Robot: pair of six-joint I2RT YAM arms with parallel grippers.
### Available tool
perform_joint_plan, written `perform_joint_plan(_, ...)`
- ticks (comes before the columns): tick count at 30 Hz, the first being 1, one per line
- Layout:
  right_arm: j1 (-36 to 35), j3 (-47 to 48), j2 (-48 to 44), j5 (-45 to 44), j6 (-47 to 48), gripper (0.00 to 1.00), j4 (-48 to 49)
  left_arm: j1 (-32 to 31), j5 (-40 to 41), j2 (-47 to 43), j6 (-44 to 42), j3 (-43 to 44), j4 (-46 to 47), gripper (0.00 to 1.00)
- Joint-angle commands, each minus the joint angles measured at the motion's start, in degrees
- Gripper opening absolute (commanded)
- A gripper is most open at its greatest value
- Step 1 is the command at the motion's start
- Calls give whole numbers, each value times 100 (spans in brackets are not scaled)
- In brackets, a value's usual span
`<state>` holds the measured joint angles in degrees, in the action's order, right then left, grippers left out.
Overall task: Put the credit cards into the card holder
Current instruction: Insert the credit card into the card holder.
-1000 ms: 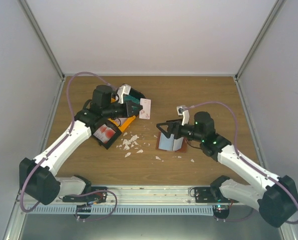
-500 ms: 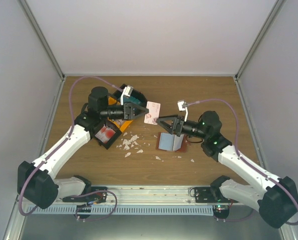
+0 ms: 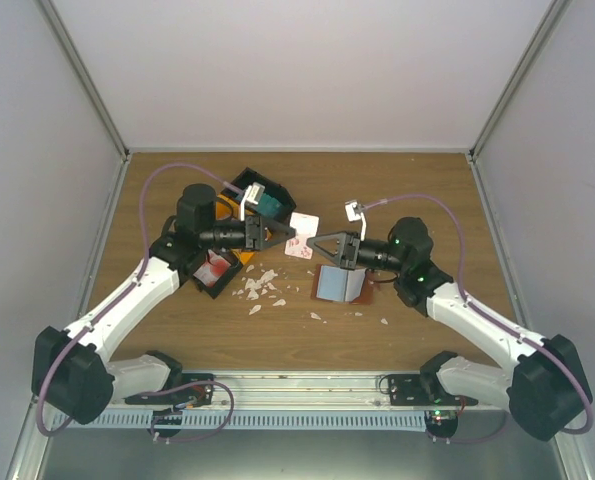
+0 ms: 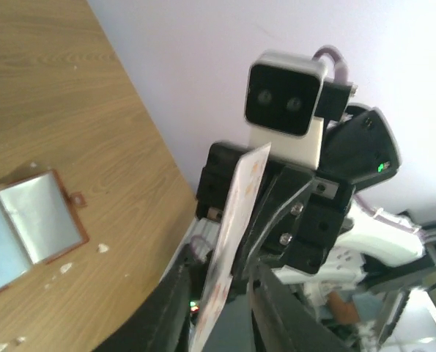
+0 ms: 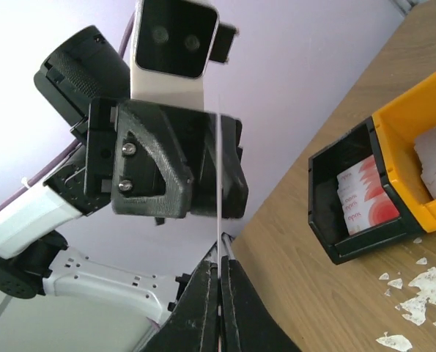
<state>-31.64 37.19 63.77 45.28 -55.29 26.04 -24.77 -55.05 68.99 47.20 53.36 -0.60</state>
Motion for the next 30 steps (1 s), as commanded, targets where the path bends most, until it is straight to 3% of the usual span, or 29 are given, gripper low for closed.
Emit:
perform_joint_plan(1, 92, -42, -56, -130, 270, 1, -513, -89, 343, -249, -390, -101, -384, 35)
perform_joint_plan(5, 300, -287, -194, -258, 1047, 1, -1741, -156, 1248, -318, -967, -168, -1104, 61)
perform_joint_plan(10, 1004, -846, -279, -252, 1751, 0, -2929, -513, 1799, 38, -1135, -450, -1024, 68)
perform_joint_plan(16, 1876, -1461, 55, -113, 2077, 1, -3314, -1013, 2513, 786, -1135, -542, -673, 71)
perform_joint_plan(18, 2115, -1656, 160, -28, 2097, 1, -3221, -1177, 2748, 1068, -1199, -462, -654, 86)
perform_joint_plan(20, 2324, -1718, 329, -53, 2157, 1, -3238, -1330, 2978, 1342, -1266, -346, -676, 90)
perform_joint_plan(25, 2690, -1811, 496, -261, 2305, 1, -3384, -1591, 3103, 2028, -1269, -104, -485, 88)
perform_joint_plan(28, 2792, -1875, 536, -354, 2367, 1, -3340, -1710, 3231, 2414, -1170, 36, -346, 78)
perform_joint_plan(30, 2807, -1942, 636, -143, 2382, 1, -3045, -1730, 3333, 2638, -1092, 110, -271, 64)
